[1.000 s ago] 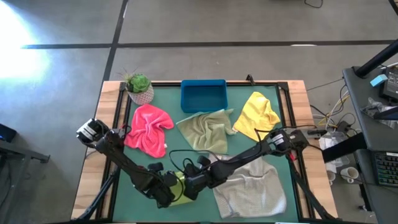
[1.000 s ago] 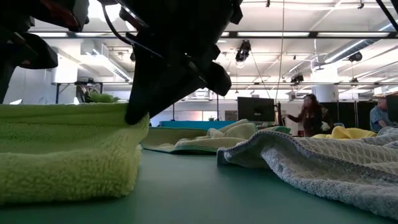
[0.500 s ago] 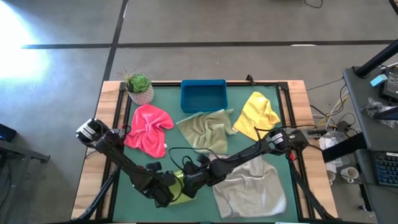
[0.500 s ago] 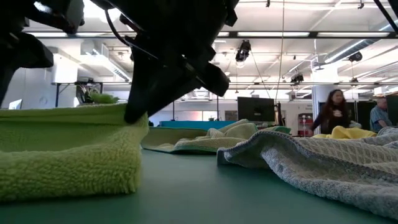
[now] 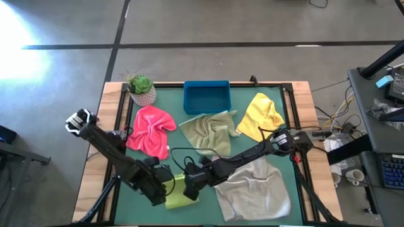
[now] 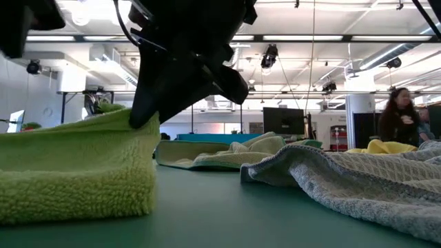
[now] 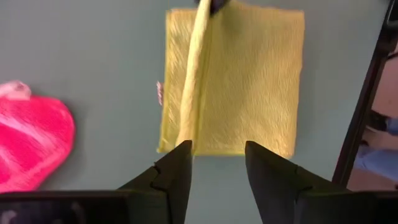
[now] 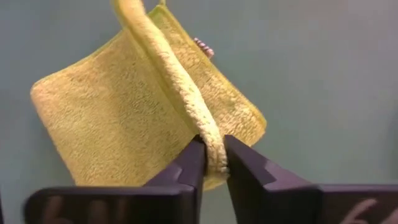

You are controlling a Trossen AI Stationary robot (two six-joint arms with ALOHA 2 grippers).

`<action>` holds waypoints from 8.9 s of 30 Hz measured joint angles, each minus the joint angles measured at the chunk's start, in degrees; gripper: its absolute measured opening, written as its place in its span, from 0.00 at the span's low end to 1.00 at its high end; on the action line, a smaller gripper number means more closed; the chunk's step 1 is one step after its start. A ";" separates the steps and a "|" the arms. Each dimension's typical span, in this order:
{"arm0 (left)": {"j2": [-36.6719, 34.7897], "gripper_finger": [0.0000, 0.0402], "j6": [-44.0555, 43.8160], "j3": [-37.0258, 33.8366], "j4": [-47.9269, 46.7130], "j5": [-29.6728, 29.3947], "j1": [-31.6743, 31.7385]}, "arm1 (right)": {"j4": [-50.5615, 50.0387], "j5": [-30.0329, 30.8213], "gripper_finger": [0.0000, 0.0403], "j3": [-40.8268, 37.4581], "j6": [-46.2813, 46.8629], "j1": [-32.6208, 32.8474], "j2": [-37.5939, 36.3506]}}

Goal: Fold microfiber towels
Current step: Fold the green microfiber towel, then put the folded green microfiber towel into the blue bin

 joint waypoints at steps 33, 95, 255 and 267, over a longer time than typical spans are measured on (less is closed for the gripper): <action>-0.83 0.33 13.90 -16.18 26.96 -1.39 1.25 | -25.81 10.15 0.32 1.64 9.40 12.93 -12.66; -20.87 0.33 5.92 -30.75 26.80 -0.86 3.48 | -55.80 20.86 0.32 -3.61 11.07 11.18 -21.16; -19.26 0.03 36.33 -24.35 31.22 2.19 22.96 | -27.70 1.39 0.02 12.59 -14.40 -6.55 -4.37; -18.11 0.03 46.39 -19.44 31.28 1.93 38.75 | -31.28 6.85 0.02 10.95 -20.20 -15.51 -10.66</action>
